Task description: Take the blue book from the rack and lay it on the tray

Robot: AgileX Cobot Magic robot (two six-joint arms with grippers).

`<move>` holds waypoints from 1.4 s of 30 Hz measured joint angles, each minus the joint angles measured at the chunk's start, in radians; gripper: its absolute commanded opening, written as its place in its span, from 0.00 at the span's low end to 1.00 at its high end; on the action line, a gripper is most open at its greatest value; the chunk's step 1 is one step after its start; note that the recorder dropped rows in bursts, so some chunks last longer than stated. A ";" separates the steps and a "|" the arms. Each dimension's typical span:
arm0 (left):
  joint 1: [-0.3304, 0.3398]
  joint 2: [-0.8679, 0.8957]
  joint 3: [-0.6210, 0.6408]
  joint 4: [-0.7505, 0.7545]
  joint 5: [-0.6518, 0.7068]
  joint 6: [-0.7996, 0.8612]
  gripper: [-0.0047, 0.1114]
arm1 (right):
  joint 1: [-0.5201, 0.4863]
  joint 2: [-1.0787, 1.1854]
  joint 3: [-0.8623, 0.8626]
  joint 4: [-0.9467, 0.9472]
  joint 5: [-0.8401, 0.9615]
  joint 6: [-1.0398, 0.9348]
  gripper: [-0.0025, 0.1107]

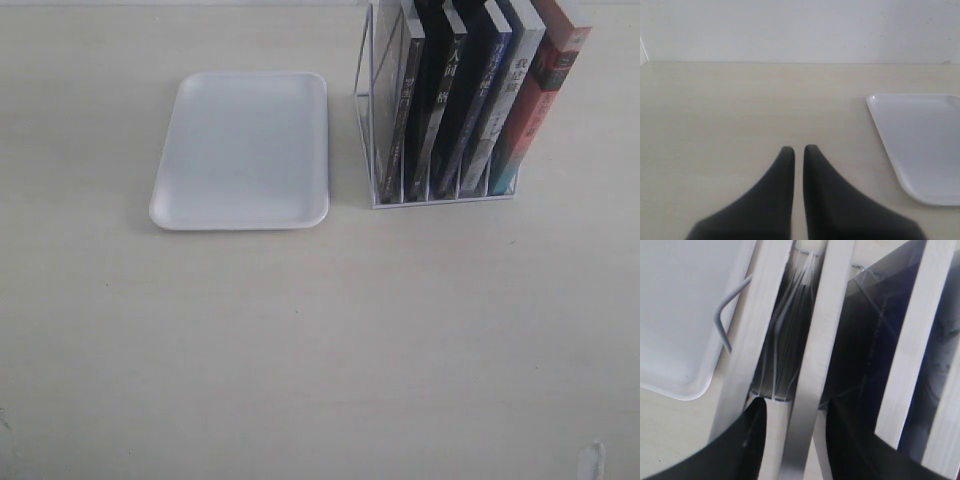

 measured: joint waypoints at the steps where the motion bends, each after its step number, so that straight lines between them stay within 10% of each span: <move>1: 0.000 0.000 0.000 0.000 0.000 0.000 0.09 | 0.000 0.000 0.000 0.000 0.000 0.000 0.36; 23: 0.000 0.000 0.000 0.000 0.000 0.000 0.09 | 0.000 0.009 0.000 0.000 0.000 0.004 0.35; 30: 0.000 0.000 0.000 0.000 0.000 0.000 0.09 | 0.000 0.020 0.000 0.000 0.000 0.005 0.02; 42: 0.000 0.000 0.000 0.000 0.000 0.000 0.09 | 0.000 -0.102 0.000 -0.030 0.009 0.007 0.02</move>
